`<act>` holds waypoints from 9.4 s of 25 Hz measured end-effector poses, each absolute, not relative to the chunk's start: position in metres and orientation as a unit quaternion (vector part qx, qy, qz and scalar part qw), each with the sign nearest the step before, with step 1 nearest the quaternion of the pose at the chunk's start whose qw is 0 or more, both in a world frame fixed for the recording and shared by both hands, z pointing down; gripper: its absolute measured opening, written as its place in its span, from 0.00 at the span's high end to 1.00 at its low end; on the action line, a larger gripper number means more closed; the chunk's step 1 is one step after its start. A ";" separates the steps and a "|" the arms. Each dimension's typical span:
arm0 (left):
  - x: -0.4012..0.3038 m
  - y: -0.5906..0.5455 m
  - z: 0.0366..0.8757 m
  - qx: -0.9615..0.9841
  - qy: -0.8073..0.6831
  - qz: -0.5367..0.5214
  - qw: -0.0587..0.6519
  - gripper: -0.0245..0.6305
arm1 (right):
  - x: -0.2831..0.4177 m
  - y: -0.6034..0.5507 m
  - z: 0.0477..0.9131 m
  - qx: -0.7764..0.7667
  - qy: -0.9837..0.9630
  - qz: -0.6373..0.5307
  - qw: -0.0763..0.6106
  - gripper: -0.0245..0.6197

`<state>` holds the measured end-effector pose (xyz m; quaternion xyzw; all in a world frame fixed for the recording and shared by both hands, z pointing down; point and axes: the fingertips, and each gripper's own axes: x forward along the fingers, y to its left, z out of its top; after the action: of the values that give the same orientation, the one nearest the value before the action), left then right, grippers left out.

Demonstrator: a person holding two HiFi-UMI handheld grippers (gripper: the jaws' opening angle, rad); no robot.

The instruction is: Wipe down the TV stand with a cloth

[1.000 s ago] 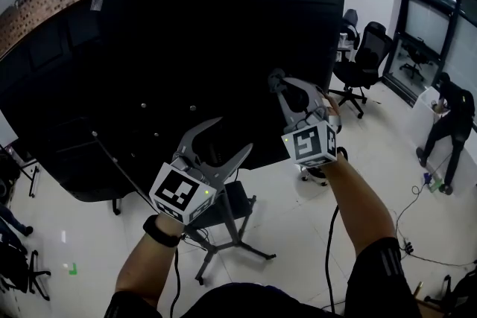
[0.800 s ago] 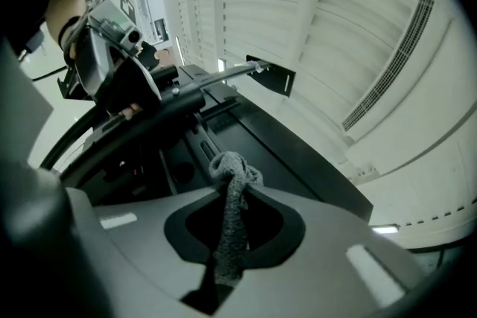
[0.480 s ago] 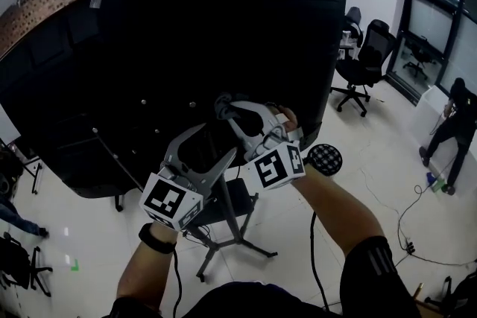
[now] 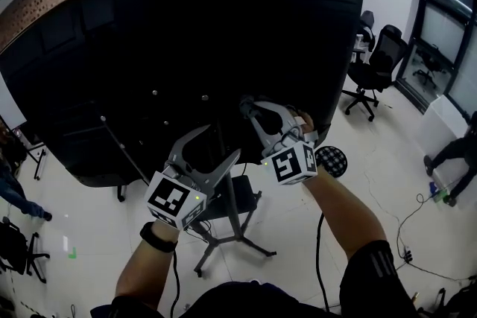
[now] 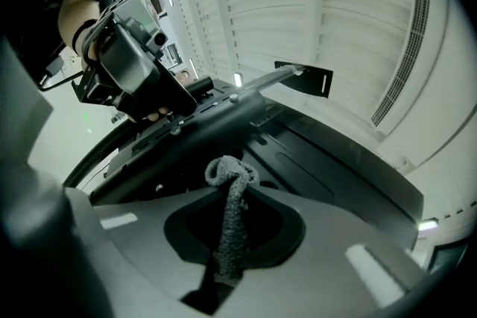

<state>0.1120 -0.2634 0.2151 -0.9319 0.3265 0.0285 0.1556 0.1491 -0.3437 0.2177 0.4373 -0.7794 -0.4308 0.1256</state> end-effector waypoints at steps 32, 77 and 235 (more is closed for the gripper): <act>-0.075 -0.221 0.187 -0.912 0.368 0.048 0.176 0.52 | -0.035 -0.227 0.122 0.404 -0.791 -0.453 0.078 0.93; -0.282 -0.250 0.216 -0.894 0.423 0.055 0.136 0.51 | -0.270 -0.287 0.158 0.347 -0.618 -0.576 0.408 0.93; -0.169 -0.243 0.569 -0.925 0.362 -0.092 -0.067 0.45 | -0.170 -0.257 0.582 0.176 -0.818 -0.411 0.362 0.93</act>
<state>-0.1690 -0.2434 0.5693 -0.9254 0.3617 -0.0916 -0.0667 -0.1705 -0.2572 0.5815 0.1756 -0.8181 -0.4108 0.3621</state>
